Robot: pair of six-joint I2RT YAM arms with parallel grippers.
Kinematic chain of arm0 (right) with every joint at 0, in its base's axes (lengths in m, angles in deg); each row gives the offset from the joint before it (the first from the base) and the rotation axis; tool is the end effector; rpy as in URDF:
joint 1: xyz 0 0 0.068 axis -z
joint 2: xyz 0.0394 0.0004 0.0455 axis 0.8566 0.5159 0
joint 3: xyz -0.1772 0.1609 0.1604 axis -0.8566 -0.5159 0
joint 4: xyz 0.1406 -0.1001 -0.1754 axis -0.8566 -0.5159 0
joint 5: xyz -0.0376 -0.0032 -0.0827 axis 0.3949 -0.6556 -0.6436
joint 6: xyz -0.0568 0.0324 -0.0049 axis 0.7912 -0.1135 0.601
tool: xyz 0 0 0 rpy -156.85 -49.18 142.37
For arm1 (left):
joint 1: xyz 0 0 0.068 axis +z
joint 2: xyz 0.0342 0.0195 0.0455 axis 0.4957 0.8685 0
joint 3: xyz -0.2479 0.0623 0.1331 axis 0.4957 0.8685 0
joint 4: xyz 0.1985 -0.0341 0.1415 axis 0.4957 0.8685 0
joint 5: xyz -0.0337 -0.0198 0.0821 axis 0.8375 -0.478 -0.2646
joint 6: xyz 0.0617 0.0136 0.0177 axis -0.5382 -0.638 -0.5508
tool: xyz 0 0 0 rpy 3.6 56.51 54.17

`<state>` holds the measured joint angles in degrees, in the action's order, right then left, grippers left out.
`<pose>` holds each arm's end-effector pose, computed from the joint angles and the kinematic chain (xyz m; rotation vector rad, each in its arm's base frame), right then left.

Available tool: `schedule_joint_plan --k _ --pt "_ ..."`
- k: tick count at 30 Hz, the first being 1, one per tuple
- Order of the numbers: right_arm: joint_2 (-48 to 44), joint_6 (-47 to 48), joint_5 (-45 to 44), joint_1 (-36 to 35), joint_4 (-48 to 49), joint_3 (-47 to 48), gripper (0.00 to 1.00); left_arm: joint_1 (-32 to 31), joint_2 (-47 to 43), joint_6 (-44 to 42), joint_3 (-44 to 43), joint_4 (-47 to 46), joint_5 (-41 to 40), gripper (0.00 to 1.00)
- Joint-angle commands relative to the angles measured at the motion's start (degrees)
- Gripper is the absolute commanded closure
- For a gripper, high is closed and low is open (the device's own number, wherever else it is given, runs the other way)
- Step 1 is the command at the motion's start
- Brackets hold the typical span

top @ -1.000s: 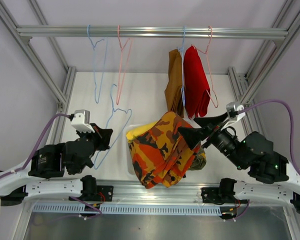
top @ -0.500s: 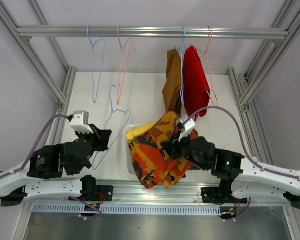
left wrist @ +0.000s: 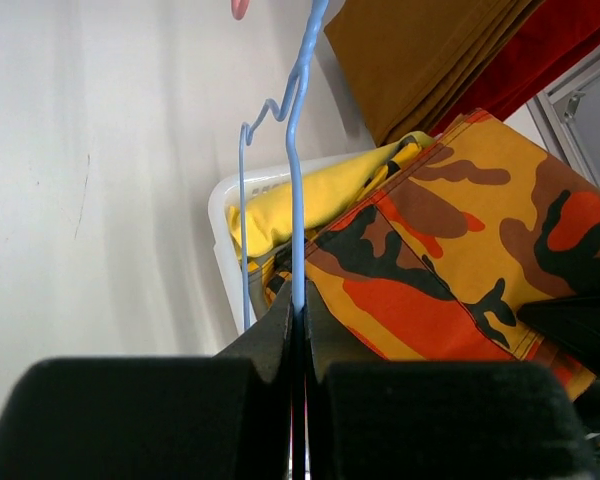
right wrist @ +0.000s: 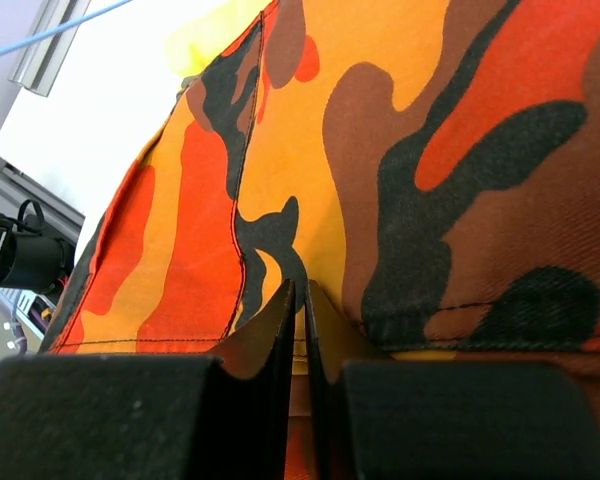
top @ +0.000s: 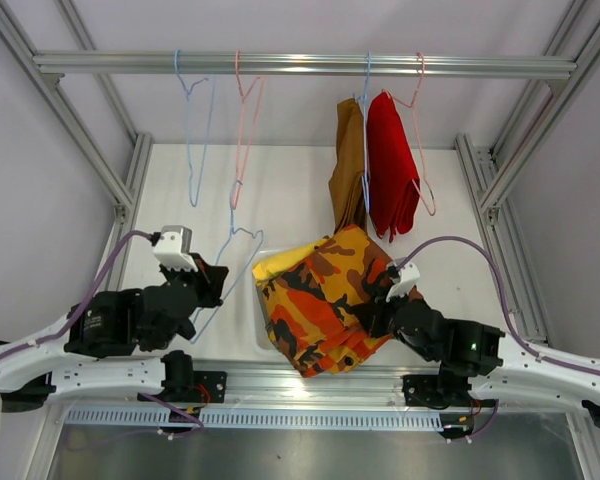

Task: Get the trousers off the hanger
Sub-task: Place the trousers in the bin.

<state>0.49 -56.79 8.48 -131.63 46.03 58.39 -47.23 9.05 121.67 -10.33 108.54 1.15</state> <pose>0.0635 0.1179 0.2644 -0.2608 2.0232 0.7395 0.0569 -0.0605 0.3731 -0.0337 1.9192 -0.4593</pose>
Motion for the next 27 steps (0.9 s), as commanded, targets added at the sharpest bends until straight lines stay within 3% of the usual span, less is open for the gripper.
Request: schedule_joint_plan --k 1,5,15,19,23,25,27 --pt "1.1 0.0 -2.5 -0.3 -3.8 3.9 0.89 0.3 0.4 -2.2 -2.5 -0.3 1.7 0.99" --pt "2.9 1.8 -2.9 -0.7 -2.2 6.1 0.86 0.3 1.0 -6.0 -4.6 -0.6 3.7 0.99" --pt "5.8 1.3 -1.2 -0.8 3.6 1.4 0.87 0.3 0.0 -13.4 -7.5 -5.3 10.6 1.00" --pt "6.1 1.8 -0.7 -0.8 4.1 1.4 0.87 0.3 1.3 -19.8 -8.4 -13.6 10.9 0.99" --pt "5.0 1.2 -0.4 -1.0 3.7 1.0 0.88 0.4 5.4 -26.7 -10.6 -22.2 5.2 0.99" --pt "3.9 1.6 1.5 -1.3 4.7 0.1 0.95 0.9 9.7 -30.3 -12.8 -26.0 2.8 0.99" --pt "3.6 1.8 2.5 -1.7 4.9 -0.1 0.96 4.2 12.6 -32.3 -15.5 -27.2 5.0 0.99"
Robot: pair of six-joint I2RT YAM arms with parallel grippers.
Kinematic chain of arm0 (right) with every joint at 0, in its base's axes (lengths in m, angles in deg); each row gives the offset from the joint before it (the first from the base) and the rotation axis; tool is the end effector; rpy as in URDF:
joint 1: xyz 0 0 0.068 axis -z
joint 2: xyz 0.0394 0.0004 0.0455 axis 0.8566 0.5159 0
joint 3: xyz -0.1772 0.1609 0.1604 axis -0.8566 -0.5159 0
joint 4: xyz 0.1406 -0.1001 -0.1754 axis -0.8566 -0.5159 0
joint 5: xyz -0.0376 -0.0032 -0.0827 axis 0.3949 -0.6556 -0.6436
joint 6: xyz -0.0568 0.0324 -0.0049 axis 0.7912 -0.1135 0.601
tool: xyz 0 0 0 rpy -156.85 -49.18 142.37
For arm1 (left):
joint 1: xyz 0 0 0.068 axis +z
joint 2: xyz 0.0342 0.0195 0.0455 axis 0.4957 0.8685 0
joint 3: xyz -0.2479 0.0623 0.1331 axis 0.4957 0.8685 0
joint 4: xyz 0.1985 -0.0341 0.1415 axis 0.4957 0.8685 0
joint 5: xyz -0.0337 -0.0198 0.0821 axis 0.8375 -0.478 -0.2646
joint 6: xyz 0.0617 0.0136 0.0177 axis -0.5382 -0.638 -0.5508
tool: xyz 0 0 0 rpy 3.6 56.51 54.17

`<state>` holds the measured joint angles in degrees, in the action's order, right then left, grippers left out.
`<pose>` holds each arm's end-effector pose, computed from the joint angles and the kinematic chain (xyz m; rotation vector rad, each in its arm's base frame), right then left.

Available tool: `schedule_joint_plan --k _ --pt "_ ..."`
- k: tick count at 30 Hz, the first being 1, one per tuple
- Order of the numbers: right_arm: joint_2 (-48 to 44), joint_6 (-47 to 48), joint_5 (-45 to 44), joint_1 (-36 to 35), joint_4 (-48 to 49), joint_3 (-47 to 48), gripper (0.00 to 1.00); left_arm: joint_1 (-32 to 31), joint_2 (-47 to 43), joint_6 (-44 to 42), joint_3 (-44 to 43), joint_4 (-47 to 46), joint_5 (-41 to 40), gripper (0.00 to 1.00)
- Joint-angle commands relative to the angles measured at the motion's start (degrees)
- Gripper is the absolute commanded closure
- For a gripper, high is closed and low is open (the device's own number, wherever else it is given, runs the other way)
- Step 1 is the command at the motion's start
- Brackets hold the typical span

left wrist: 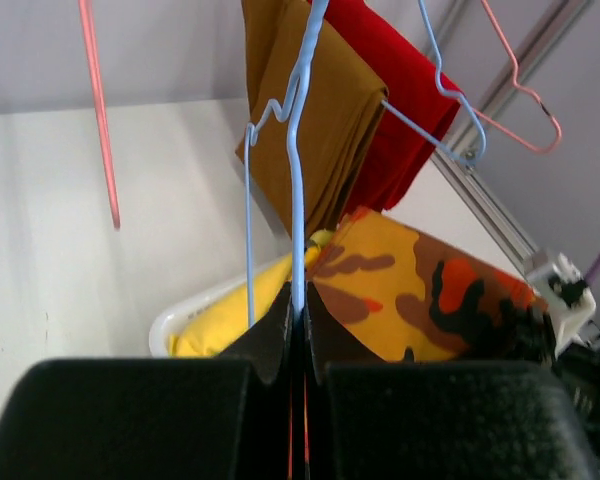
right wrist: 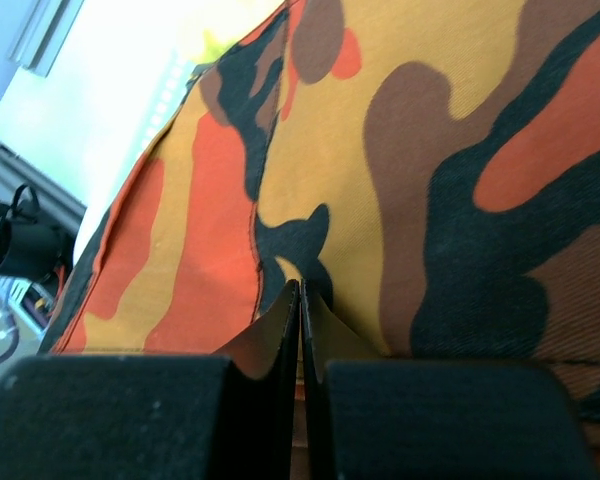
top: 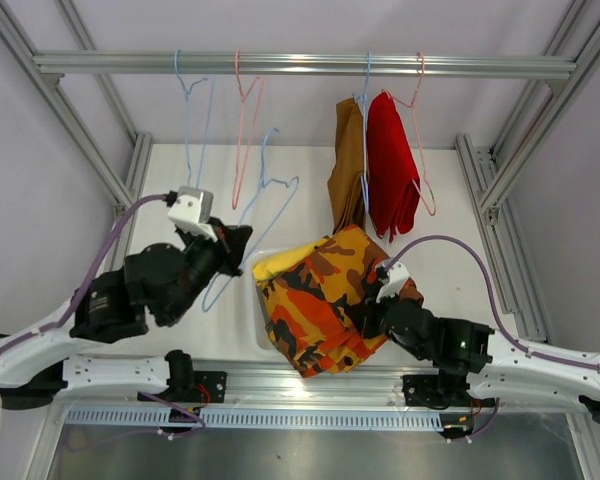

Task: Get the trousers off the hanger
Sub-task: Place the trousers in the bin, then place the hanger at the clothesline.

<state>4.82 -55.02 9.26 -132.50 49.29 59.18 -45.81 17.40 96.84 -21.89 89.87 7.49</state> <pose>0.0653 0.1334 0.2660 -0.3191 2.0223 0.7364 0.0643 -0.0964 0.4498 0.1861 1.7171 -0.5495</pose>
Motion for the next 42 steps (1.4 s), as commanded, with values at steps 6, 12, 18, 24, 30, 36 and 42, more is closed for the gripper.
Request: schedule_joint_plan --k 6,12,18,24,30,36,42 --pt "-0.7 0.0 2.4 -1.7 1.9 -1.3 0.94 14.6 11.8 -7.5 -9.3 -16.0 10.0 0.99" --pt "1.5 0.7 3.5 -1.8 4.2 -2.2 0.92 20.5 22.9 -8.1 -17.6 -17.6 13.7 0.99" --pt "5.2 2.0 5.3 -1.8 8.1 -3.3 0.92 24.5 31.7 -8.0 -25.3 -17.0 17.2 0.99" --pt "7.5 3.0 5.5 -1.6 9.1 -3.7 0.94 28.3 36.4 -7.3 -27.8 -17.9 17.5 0.99" --pt "7.8 2.7 6.4 -1.3 10.8 -6.3 0.94 30.9 40.6 -6.0 -26.4 -20.3 15.3 0.99" --pt "7.7 1.0 7.3 -0.6 11.6 -8.7 0.94 32.1 41.1 -3.9 -22.7 -21.8 17.0 0.99" --pt "7.3 0.2 7.2 -0.6 12.0 -9.8 0.91 32.0 36.2 -0.8 -12.5 -25.3 17.0 0.81"
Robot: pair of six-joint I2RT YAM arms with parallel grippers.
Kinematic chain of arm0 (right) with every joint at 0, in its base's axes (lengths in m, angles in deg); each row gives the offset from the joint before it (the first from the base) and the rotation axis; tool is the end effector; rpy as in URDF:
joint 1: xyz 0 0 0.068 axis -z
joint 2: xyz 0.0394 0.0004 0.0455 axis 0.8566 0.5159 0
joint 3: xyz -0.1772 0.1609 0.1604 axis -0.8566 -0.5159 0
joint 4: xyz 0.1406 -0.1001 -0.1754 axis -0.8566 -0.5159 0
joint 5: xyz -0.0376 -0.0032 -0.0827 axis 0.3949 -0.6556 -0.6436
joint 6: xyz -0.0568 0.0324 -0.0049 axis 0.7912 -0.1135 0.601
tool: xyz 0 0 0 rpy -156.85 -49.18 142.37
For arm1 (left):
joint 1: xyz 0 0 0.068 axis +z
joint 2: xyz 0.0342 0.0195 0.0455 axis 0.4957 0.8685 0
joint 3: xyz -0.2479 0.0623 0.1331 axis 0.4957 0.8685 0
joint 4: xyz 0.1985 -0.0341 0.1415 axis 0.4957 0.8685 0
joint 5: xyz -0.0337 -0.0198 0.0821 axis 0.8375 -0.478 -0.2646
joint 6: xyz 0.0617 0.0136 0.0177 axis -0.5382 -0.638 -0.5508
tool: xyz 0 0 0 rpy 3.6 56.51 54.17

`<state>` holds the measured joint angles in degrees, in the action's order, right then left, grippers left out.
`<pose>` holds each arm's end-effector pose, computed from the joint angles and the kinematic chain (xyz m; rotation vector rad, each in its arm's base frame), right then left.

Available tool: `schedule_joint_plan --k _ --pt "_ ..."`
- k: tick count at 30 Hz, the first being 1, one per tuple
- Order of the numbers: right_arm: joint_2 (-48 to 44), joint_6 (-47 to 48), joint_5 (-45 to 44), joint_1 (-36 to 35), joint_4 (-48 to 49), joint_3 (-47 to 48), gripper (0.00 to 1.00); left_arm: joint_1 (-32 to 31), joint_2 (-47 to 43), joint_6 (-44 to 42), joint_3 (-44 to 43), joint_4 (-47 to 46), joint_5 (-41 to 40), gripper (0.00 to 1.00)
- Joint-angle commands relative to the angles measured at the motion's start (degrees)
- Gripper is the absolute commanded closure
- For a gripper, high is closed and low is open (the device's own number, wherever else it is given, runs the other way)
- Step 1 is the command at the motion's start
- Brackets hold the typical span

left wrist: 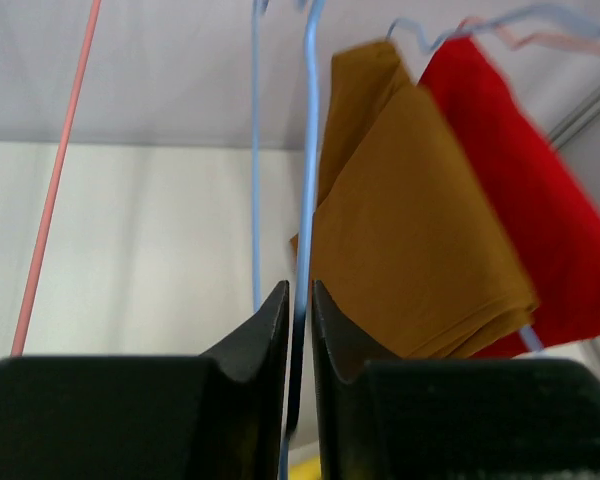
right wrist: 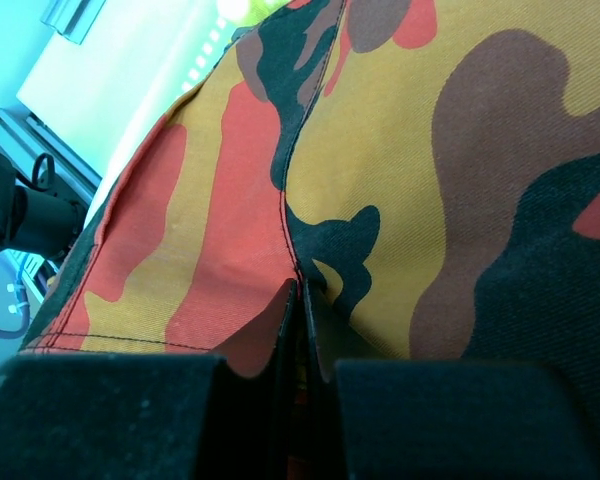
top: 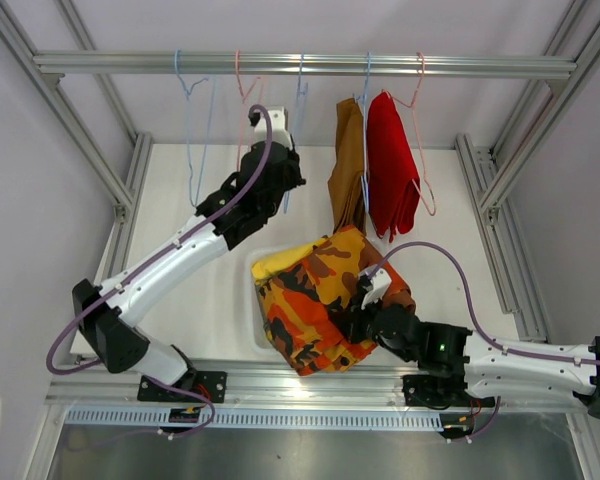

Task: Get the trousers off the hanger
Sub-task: Place the hanger at the clothesline.

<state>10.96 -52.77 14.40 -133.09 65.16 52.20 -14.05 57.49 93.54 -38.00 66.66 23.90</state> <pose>0.0667 0.1588 0.2384 -0.4120 2.0014 0.8319 0.2651 -0.2168 0.4393 -0.0251 1.7532 -0.3269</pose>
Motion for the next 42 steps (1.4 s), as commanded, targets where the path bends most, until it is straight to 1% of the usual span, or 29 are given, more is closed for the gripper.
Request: schedule_joint_plan --k 1,2,3,4,5,8,9,11,12,14,15,16,17,18,19,20,21,22,24,25,26,28,29,32,34,35,39,40,42 --pt "1.3 -2.1 2.2 -0.1 -3.8 -2.9 0.89 0.1 -5.3 3.0 5.3 -2.3 0.4 0.78" --pt "1.4 -2.1 2.1 0.0 -3.8 -2.8 0.86 -0.1 -5.9 3.0 5.9 -2.2 0.2 0.76" --pt "1.4 -2.1 2.4 0.0 -3.5 -2.8 0.85 -0.3 -6.5 3.4 7.2 -2.2 0.0 0.70" --pt "1.5 -2.2 2.5 0.0 -3.4 -2.8 0.83 -0.5 -7.4 3.6 7.8 -1.9 -0.3 0.68" --pt "1.5 -2.2 2.7 0.0 -3.1 -3.1 0.83 -0.8 -7.7 3.8 7.8 -0.6 -0.6 0.67" --pt "2.7 -2.1 3.6 -0.1 -2.4 -2.8 0.82 -1.8 -8.6 3.8 8.4 2.6 -3.0 0.57" --pt "3.1 -2.4 3.6 0.0 -2.3 -2.7 0.81 -2.1 -9.0 3.7 8.5 3.3 -3.8 0.49" --pt "4.1 -2.4 4.3 -0.1 -1.8 -2.4 0.82 -3.6 -10.6 3.0 8.4 4.5 -5.6 0.42" --pt "4.3 -2.5 4.5 -0.2 -1.3 -2.3 0.82 -4.1 -11.3 1.5 8.3 4.7 -6.7 0.39" --pt "4.4 -2.5 5.0 -0.4 -1.2 -2.1 0.87 -6.8 -12.9 -1.0 8.0 4.4 -8.3 0.36" --pt "4.4 -2.5 5.0 -0.6 -1.5 -1.8 0.89 -7.6 -14.4 -5.2 8.0 2.0 -9.0 0.29" --pt "4.4 -2.5 5.0 -0.8 -1.8 -1.5 0.91 -9.9 -15.0 -7.8 8.0 0.3 -9.5 0.22" --pt "4.4 -2.3 5.0 -0.8 -2.1 -1.3 0.93 -10.8 -15.6 -11.5 7.8 -1.2 -9.8 0.19" --pt "4.3 -2.2 5.0 -1.0 -2.2 -1.2 0.94 -11.3 -16.3 -12.4 7.4 -1.9 -9.3 0.17" --pt "4.2 -2.2 4.9 -1.0 -2.3 -0.9 0.94 -11.4 -16.5 -12.6 6.0 -2.2 -5.7 0.16" --pt "4.3 -2.1 4.8 -1.1 -2.4 -0.9 0.94 -11.4 -16.6 -12.6 5.5 -2.5 -4.0 0.15" --pt "4.3 -2.2 4.4 -1.1 -2.6 -0.8 0.94 -11.3 -16.2 -13.0 4.5 -3.3 0.3 0.15" --pt "4.3 -2.3 4.3 -1.2 -2.7 -0.9 0.94 -11.3 -15.7 -13.2 4.0 -3.6 2.2 0.15" --pt "4.2 -2.5 4.5 -1.2 -2.9 -0.9 0.94 -11.3 -13.9 -13.3 0.1 -3.3 5.5 0.15" --pt "4.1 -2.6 4.7 -1.3 -2.9 -1.0 0.94 -11.2 -11.6 -13.2 -1.0 -3.0 7.7 0.15" --pt "4.0 -2.6 5.6 -1.3 -3.1 -0.9 0.94 -11.2 -10.5 -13.0 -3.9 -3.0 8.7 0.15" --pt "3.8 -2.3 6.7 -1.3 -3.4 -0.5 0.93 -10.4 -7.2 -12.1 -5.3 -3.8 12.3 0.15" --pt "3.5 -2.2 7.4 -1.3 -4.0 -0.4 0.93 -9.9 -6.0 -10.3 -7.3 -3.9 13.7 0.15" --pt "3.1 -1.9 8.3 -1.4 -4.2 -0.5 0.93 -7.7 -1.7 -7.4 -9.4 -4.6 18.3 0.14" --pt "2.9 -1.8 8.4 -1.4 -4.7 -0.7 0.93 -6.5 0.1 -6.5 -11.2 -6.1 21.6 0.14" --pt "2.9 -1.7 8.1 -1.4 -5.3 -0.7 0.93 -6.2 2.6 -5.9 -11.9 -6.3 22.6 0.14" --pt "2.5 -0.7 7.9 -1.4 -6.4 -0.6 0.92 -4.9 9.1 -4.7 -16.7 -5.4 25.7 0.14" --pt "2.4 -0.3 7.9 -1.3 -6.4 -0.7 0.92 -4.2 10.1 -4.3 -18.1 -5.8 27.6 0.14" --pt "2.1 0.0 7.6 -1.2 -6.4 -0.9 0.92 -3.4 11.5 -2.8 -18.1 -7.7 30.4 0.14"
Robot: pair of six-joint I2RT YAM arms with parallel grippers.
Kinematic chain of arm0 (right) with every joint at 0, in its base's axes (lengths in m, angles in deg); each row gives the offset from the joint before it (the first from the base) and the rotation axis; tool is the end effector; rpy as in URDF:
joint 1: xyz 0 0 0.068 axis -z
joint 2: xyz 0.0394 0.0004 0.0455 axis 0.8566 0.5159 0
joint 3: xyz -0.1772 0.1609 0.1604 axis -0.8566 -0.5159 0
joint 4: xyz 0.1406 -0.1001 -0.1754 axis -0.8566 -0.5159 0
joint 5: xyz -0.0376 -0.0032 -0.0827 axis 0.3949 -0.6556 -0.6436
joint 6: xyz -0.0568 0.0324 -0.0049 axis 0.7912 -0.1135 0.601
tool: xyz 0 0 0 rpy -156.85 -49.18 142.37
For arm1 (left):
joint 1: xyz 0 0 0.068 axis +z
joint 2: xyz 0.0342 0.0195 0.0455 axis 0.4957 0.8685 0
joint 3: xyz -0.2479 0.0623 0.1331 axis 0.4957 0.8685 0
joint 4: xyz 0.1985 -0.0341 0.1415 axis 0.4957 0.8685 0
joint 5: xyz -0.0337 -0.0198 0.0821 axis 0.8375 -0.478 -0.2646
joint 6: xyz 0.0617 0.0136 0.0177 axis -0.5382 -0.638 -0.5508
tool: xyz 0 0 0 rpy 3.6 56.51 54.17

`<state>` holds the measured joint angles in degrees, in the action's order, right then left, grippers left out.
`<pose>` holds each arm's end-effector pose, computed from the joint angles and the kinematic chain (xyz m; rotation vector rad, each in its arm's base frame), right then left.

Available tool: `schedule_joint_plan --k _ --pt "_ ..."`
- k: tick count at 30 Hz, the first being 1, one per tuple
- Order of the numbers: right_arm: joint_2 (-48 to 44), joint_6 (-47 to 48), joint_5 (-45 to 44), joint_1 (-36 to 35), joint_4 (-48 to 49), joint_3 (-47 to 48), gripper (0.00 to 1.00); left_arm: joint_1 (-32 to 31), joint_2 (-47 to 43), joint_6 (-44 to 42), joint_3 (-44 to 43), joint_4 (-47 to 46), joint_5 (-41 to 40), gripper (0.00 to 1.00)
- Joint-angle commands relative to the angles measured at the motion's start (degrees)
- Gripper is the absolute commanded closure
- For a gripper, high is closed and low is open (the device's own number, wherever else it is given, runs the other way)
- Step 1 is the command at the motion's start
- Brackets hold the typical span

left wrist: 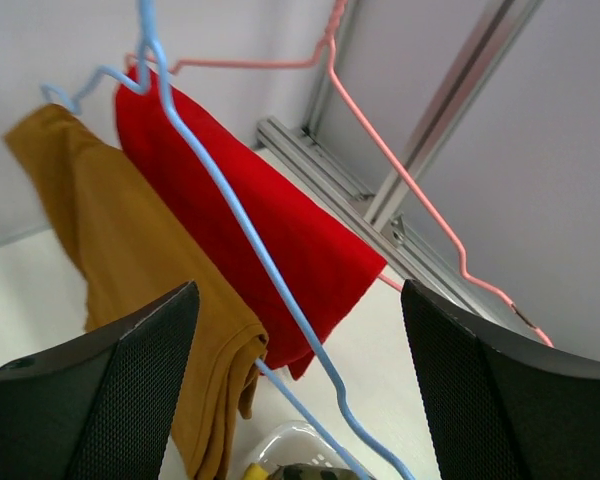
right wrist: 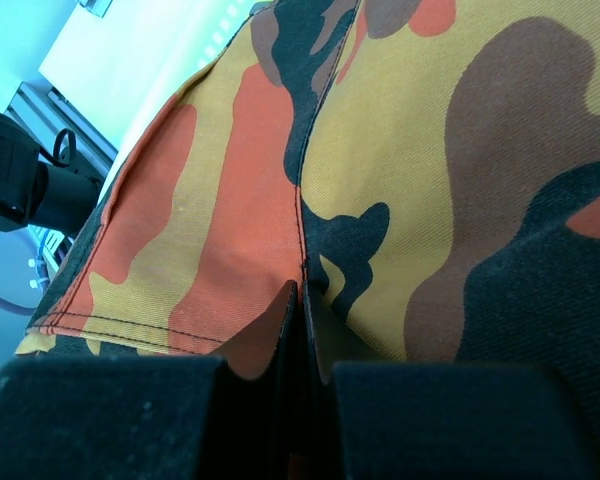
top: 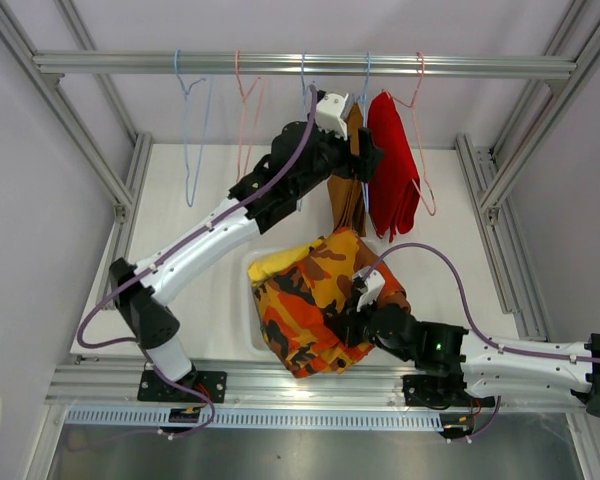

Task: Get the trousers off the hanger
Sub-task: Place the hanger at the clothesline, then pick up the hanger from the clothesline.

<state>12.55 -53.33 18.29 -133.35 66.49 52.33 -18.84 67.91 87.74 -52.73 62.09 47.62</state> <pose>0.0644 0.1658 0.2369 -0.4595 2.0231 0.8940 0.2669 -0.2920 0.4729 0.3960 1.6185 -0.7290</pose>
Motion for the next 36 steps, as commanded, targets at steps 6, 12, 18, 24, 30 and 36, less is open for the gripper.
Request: schedule_joint_plan --k 6,12,18,24,30,36 --pt "1.6 1.0 4.2 0.8 -7.0 -2.1 0.91 3.7 6.4 6.5 -5.3 -7.1 14.3 0.27" --pt "2.7 1.3 6.4 3.0 -5.8 -3.3 0.92 4.6 3.7 8.9 1.0 -15.4 23.4 0.84" --pt "3.4 1.2 7.3 3.7 -4.5 -3.5 0.93 6.0 1.8 14.4 7.3 -23.0 30.6 0.99" --pt "4.6 0.7 7.6 3.7 -4.6 -3.2 0.94 7.7 1.2 22.4 9.7 -29.4 34.4 0.99" --pt "3.7 0.6 7.8 3.7 -5.4 -2.5 0.95 7.8 0.3 22.6 7.9 -29.2 33.6 0.99" --pt "3.1 0.4 7.8 3.6 -5.4 -2.7 0.95 7.9 1.4 20.7 -1.6 -21.8 32.3 0.99"
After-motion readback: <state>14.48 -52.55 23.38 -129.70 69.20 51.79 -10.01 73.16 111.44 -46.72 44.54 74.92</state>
